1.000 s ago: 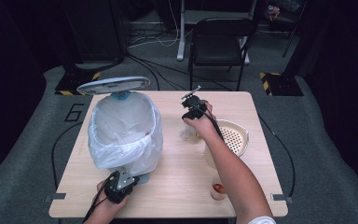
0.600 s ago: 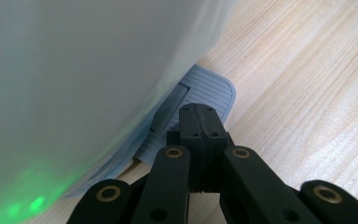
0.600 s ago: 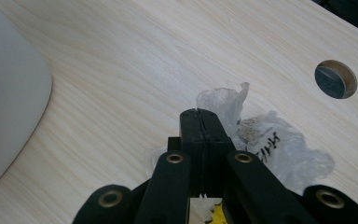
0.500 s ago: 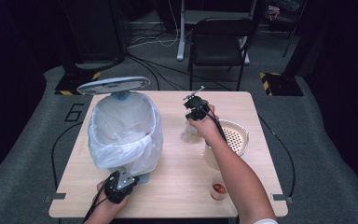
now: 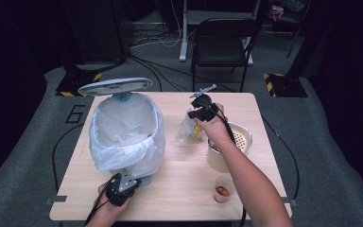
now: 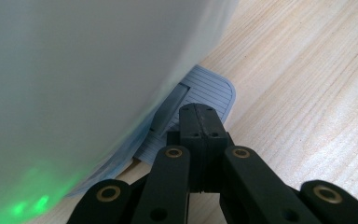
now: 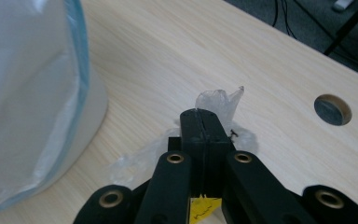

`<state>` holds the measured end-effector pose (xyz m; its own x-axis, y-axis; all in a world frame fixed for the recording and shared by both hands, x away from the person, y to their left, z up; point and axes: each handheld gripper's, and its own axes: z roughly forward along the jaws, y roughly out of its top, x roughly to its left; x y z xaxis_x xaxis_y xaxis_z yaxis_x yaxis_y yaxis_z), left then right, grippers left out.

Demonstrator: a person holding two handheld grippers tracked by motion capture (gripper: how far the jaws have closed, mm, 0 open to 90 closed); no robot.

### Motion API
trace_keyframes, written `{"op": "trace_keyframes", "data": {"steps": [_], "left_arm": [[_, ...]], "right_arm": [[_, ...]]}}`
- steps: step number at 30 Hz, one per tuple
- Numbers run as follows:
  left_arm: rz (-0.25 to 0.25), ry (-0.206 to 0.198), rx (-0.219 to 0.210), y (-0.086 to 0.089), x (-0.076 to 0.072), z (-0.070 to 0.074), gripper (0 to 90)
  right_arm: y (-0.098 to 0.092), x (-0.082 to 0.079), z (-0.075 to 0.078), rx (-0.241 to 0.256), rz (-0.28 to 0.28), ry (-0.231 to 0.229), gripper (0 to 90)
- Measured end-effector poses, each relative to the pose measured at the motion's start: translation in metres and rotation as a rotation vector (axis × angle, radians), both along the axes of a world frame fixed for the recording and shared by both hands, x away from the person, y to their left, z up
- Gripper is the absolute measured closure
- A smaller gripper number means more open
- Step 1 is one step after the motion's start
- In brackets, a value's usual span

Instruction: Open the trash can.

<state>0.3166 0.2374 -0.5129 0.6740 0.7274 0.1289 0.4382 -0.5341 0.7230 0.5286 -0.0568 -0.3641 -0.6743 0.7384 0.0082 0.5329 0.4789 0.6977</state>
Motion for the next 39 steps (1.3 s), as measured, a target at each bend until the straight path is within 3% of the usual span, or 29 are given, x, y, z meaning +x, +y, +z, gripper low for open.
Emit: {"op": "trace_keyframes", "data": {"steps": [2,25,26,29,34,35,39], "left_arm": [[0.001,0.000,-0.001,0.000,0.000,0.000,90.0],[-0.010,0.009,0.013,0.002,0.001,0.001,90.0],[0.007,0.006,-0.025,0.000,0.000,0.000,90.0],[-0.008,0.007,0.008,0.001,0.001,0.001,90.0],[0.001,0.006,-0.025,0.000,0.000,0.000,90.0],[-0.013,0.009,0.010,0.002,0.001,0.001,90.0],[-0.005,0.007,0.006,0.001,0.001,0.001,90.0]], "right_arm": [[-0.001,-0.007,0.009,0.026,0.019,-0.005,90.0],[0.001,-0.042,0.049,0.074,0.131,-0.078,90.0],[0.001,-0.044,0.052,0.071,0.138,-0.087,90.0],[-0.001,-0.048,0.056,0.083,0.141,-0.095,90.0],[-0.004,-0.058,0.068,0.081,0.153,-0.108,90.0],[-0.004,-0.060,0.071,0.083,0.158,-0.112,90.0],[-0.006,-0.069,0.084,0.094,0.172,-0.129,90.0]]}}
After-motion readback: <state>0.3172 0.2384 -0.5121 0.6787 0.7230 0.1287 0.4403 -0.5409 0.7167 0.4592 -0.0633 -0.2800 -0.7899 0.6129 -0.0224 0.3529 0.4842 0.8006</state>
